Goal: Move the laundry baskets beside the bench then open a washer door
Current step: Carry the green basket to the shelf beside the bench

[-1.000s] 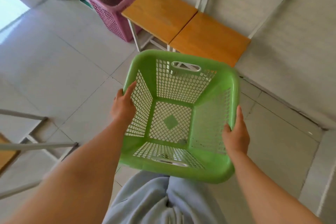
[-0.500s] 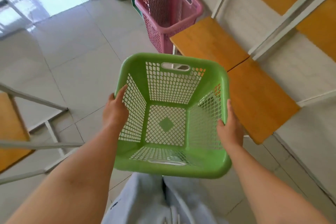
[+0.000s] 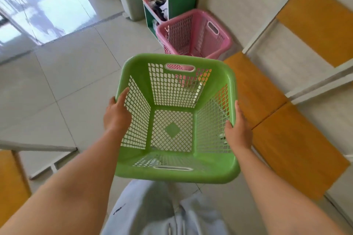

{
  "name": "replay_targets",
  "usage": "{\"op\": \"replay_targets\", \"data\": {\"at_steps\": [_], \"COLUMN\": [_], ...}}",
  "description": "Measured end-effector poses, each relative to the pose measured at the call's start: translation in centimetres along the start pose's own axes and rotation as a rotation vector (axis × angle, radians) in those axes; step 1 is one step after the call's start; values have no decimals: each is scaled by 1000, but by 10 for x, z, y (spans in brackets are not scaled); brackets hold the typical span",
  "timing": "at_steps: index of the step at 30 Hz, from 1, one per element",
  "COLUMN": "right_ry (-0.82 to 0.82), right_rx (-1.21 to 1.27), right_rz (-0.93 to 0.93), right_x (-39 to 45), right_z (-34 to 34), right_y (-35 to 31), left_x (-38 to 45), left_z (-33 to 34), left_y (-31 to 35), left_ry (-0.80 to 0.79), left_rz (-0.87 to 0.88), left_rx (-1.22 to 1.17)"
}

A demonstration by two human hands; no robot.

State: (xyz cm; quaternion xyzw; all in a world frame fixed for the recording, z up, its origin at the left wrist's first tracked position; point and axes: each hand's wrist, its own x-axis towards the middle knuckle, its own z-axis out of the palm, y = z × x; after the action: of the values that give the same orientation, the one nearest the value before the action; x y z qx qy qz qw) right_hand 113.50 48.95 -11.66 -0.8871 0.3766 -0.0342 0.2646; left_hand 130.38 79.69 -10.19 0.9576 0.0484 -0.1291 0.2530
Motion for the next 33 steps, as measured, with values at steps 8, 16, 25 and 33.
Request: {"op": "replay_targets", "data": {"at_steps": [8,16,25,33], "right_ry": [131,352,593,632], "right_rx": [135,277,400,365], "right_rz": [58,99,120,239], "right_x": [57,126,212,303], "right_z": [27,1,-28,-15], "right_y": [-119,-188,-213,-197], "left_x": [132,213,297,391], "left_z": [-88,-160,-161,-97], "left_y": [43,130,235,318], "left_ry": [124,307,347,192], "left_rz": [164,350,536,651], "left_rx": [106,28,-132,-153]}}
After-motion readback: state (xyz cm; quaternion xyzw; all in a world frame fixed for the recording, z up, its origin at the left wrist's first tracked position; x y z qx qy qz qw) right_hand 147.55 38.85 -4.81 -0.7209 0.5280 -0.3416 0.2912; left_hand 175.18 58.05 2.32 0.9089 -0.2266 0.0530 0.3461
